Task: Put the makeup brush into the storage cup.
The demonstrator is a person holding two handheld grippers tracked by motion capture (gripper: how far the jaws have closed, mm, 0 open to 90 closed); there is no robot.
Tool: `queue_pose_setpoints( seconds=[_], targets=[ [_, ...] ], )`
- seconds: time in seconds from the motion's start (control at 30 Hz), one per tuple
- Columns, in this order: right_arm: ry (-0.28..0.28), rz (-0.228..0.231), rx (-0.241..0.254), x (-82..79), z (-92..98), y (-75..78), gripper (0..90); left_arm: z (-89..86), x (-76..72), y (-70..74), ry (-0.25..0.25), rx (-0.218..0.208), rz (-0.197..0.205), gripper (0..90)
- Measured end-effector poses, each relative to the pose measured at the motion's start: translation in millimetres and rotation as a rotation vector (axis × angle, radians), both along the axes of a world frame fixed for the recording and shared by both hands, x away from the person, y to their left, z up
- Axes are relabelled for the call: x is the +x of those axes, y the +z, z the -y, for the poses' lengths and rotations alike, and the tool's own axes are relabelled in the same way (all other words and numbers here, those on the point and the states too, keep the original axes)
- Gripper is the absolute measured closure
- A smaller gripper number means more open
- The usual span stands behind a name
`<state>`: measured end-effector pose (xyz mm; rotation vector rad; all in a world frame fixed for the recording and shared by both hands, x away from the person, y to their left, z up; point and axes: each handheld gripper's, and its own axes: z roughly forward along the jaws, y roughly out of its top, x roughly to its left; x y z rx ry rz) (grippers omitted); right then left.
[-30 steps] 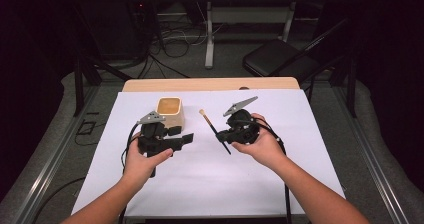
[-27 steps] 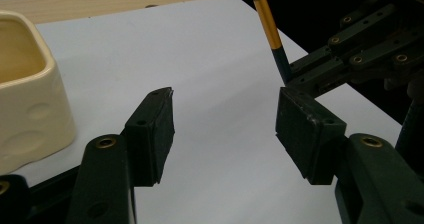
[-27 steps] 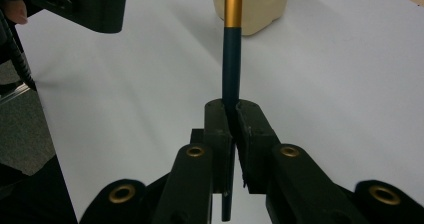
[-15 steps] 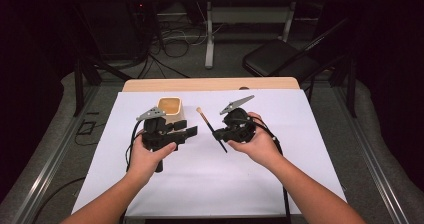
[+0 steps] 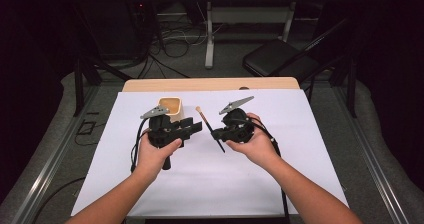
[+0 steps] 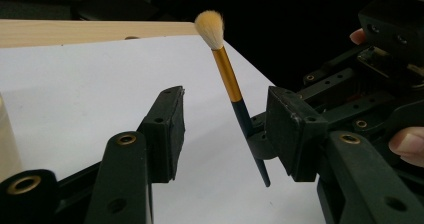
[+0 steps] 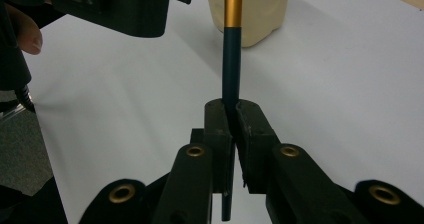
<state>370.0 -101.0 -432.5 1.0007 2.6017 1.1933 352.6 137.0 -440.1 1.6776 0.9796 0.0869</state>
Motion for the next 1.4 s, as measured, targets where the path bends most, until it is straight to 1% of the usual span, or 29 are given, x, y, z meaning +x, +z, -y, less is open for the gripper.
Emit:
queue_pose_setpoints(
  seconds=[0.2, 0.37, 0.6, 0.77, 0.87, 1.03, 1.27, 1.33, 1.4],
  targets=[
    [-0.005, -0.001, 0.008, -0.4, -1.6, -1.6, 83.9, 1.2, 2.2, -1.1, 0.024, -0.01, -0.009, 52.6],
    [-0.012, 0.001, 0.014, -0.4, -3.9, -2.6, 83.9, 3.3, 4.3, -2.8, 0.027, -0.013, -0.016, 53.6],
    [-0.026, -0.003, 0.022, 0.2, -7.9, -6.5, 83.9, 8.5, 6.9, -5.2, 0.038, -0.035, -0.032, 55.3],
    [-0.02, -0.014, 0.018, 1.1, -9.5, -9.0, 83.9, 10.5, 9.3, -6.8, 0.043, -0.038, -0.04, 56.5],
    [-0.025, -0.019, 0.021, 0.8, -11.3, -10.2, 83.9, 11.7, 10.8, -8.4, 0.049, -0.043, -0.046, 57.3],
    [-0.02, -0.019, 0.022, 1.0, -13.9, -11.9, 83.9, 12.8, 11.9, -10.8, 0.054, -0.04, -0.052, 59.8],
    [-0.023, -0.022, 0.032, 0.4, -17.4, -15.0, 83.9, 12.4, 12.8, -11.9, 0.062, -0.048, -0.056, 62.5],
    [-0.019, -0.028, 0.022, 0.3, -17.4, -15.9, 83.9, 12.2, 13.1, -11.9, 0.06, -0.05, -0.061, 63.4],
    [-0.018, -0.027, 0.027, 0.6, -17.4, -16.8, 83.9, 12.3, 13.3, -12.0, 0.06, -0.05, -0.062, 64.3]
  ],
)
